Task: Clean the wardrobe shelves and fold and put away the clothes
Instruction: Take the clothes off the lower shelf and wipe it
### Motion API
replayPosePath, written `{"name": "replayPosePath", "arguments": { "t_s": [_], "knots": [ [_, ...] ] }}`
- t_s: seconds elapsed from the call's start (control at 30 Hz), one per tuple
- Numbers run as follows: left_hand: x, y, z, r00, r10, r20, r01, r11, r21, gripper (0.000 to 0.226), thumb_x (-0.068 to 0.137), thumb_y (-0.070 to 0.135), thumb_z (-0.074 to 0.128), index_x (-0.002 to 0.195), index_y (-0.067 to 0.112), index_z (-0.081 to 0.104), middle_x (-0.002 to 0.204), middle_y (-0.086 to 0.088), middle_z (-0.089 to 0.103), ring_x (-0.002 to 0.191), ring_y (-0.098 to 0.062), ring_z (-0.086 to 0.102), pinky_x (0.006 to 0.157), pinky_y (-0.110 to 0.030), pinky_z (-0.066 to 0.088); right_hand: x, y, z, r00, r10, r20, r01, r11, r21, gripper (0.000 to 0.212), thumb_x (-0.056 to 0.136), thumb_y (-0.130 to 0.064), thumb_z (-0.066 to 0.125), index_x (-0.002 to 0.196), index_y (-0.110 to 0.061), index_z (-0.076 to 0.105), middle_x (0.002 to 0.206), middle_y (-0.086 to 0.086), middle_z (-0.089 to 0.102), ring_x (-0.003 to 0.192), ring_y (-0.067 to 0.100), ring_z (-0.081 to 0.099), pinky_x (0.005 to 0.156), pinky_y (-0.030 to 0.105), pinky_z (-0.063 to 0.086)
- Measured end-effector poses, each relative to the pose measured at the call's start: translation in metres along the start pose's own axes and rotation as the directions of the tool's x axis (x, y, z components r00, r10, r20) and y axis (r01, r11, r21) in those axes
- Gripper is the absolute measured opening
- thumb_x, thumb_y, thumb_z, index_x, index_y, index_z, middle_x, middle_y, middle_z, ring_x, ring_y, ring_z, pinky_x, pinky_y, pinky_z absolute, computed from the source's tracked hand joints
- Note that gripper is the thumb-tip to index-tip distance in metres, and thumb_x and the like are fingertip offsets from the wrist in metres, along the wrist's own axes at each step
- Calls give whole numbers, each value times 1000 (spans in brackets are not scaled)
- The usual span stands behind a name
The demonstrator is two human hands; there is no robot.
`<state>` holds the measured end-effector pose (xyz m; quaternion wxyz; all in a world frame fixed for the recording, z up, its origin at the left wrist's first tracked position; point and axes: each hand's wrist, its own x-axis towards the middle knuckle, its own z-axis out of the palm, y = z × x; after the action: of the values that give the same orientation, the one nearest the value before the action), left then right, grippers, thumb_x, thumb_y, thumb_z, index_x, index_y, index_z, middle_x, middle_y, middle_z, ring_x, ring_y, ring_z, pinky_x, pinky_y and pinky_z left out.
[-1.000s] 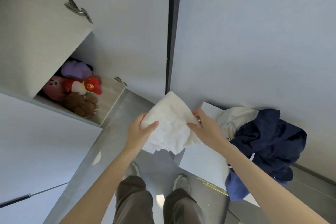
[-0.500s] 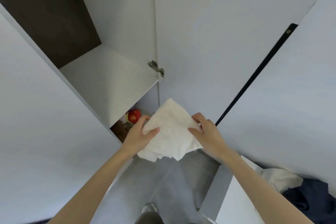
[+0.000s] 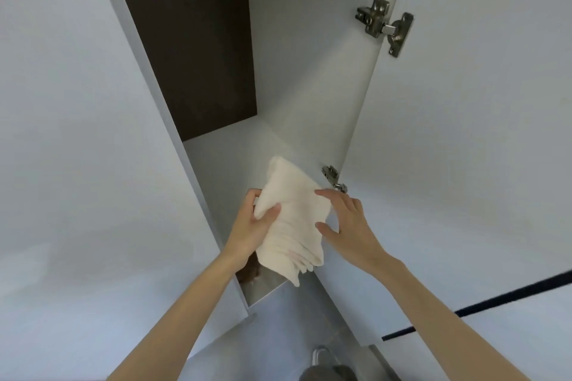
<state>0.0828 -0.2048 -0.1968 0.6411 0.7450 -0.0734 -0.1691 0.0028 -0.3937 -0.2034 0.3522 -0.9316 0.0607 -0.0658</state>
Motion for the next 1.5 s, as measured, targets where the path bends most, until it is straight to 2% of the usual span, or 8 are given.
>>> {"name": "replayPosePath", "arguments": {
  "t_s": [0.1,0.3,0.4,0.57,0.77,1.07,1.27,1.5],
  "knots": [
    [17,12,8,991,-42,-128,23,988,-151,22,93,23,61,107,16,46,104,-3,58,89,-17,61,63,-26,52,33,0,0,968,-80,239,43,987,157,60,91,-28,62,143,-38,32,150,-16,27,133,6,21,106,18,29],
    [34,32,18,947,-192,-259,85,922,-377,31,94,28,61,117,18,43,113,-3,60,97,-18,64,66,-27,54,75,-5,-3,852,-214,477,132,971,199,104,73,-42,79,146,-56,6,157,-22,5,144,8,12,114,37,27],
    [41,41,22,939,-239,-247,103,882,-460,32,94,25,61,120,16,44,112,-6,61,94,-18,65,63,-25,55,94,-7,5,875,-311,371,261,949,180,90,81,-17,70,144,-52,15,156,-12,17,138,15,32,105,37,44],
    [56,44,5,952,-204,-227,73,875,-479,20,93,23,62,112,16,57,113,-2,67,93,-22,71,79,-33,58,130,-1,9,965,-186,187,85,891,446,65,79,11,36,124,-33,52,106,-9,65,92,11,62,73,27,52],
    [96,4,-22,873,-114,-474,110,993,-36,20,97,14,53,114,24,56,117,2,62,103,-19,61,85,-26,46,195,-5,13,999,-44,3,37,878,477,33,98,-7,42,117,-31,55,97,-17,61,93,11,59,73,23,47],
    [193,-97,-27,923,55,-380,112,908,403,42,96,16,52,138,15,47,137,-8,53,110,-25,57,96,-33,46,305,33,70,937,-282,-204,318,933,170,37,90,-12,47,119,-31,59,94,-12,65,88,17,60,66,26,41],
    [267,-147,-27,906,186,-381,223,556,801,40,99,27,40,138,23,48,135,-8,52,122,-30,50,97,-37,41,371,73,134,850,-484,-206,468,875,-124,50,83,-3,48,125,-28,59,113,5,68,100,29,62,83,40,53],
    [306,-196,-30,896,233,-379,303,303,903,34,99,29,32,123,25,56,128,-4,55,119,-27,50,96,-34,37,421,98,170,766,-578,-281,503,812,-296,60,77,9,44,124,-24,62,122,5,62,106,29,58,88,35,46]
  ]
}}
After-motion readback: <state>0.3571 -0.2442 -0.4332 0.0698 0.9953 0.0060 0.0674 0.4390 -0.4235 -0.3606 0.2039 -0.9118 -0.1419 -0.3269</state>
